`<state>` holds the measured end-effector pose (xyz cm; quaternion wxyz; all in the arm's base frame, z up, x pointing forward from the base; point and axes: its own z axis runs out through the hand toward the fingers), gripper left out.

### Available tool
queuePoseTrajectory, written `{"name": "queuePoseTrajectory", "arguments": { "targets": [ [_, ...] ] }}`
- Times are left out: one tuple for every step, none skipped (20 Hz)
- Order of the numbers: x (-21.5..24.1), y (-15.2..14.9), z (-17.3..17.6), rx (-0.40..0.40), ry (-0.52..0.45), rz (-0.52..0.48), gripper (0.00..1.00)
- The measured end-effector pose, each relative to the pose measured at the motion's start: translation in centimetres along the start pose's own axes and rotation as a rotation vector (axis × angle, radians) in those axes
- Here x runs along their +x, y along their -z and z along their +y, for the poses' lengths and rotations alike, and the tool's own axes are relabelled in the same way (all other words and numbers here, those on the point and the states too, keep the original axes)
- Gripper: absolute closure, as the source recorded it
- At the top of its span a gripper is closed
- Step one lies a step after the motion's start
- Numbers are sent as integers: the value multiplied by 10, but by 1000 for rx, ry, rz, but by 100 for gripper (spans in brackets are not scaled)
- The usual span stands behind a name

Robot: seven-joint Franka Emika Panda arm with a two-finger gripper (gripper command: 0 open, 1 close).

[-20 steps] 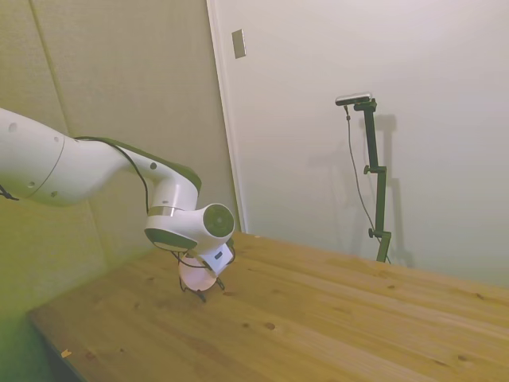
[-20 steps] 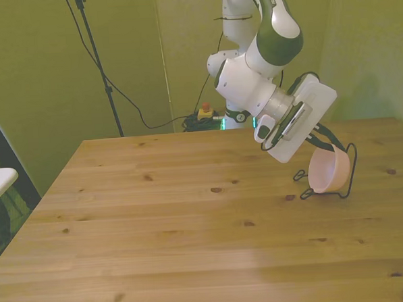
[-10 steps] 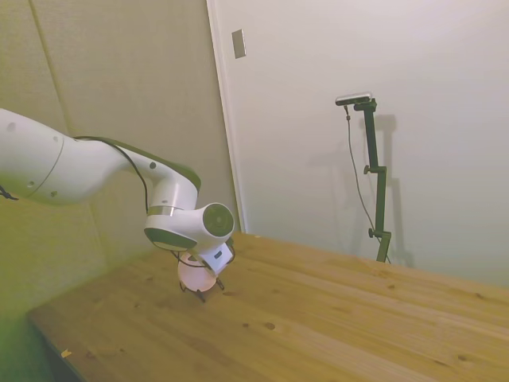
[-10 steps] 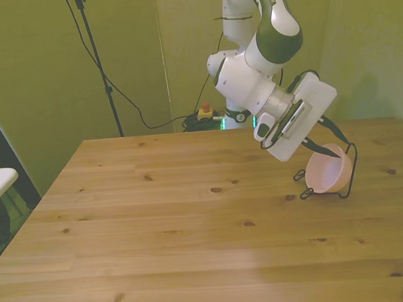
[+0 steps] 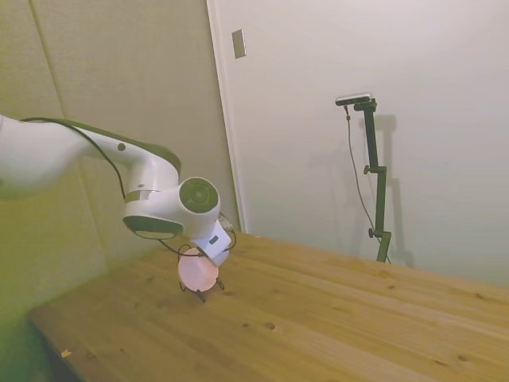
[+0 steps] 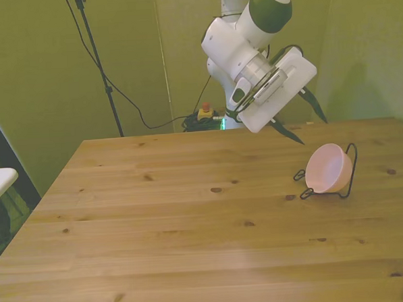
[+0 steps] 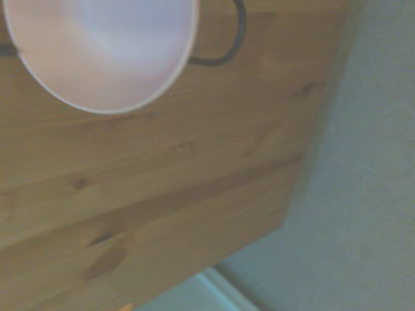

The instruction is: Load the bowl

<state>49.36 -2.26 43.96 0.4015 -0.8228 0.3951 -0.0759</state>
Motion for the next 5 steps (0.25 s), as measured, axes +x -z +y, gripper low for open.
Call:
{"name": "queuePoseTrajectory", "arguments": {
  "targets": [
    [-4,6,4,-32,-11,22,0],
    [-8,14,9,-65,-24,48,0],
    [-11,21,14,-94,-38,70,0],
    [-14,29,19,-118,-50,88,0],
    [-17,36,24,-140,-65,107,0]
  ]
}}
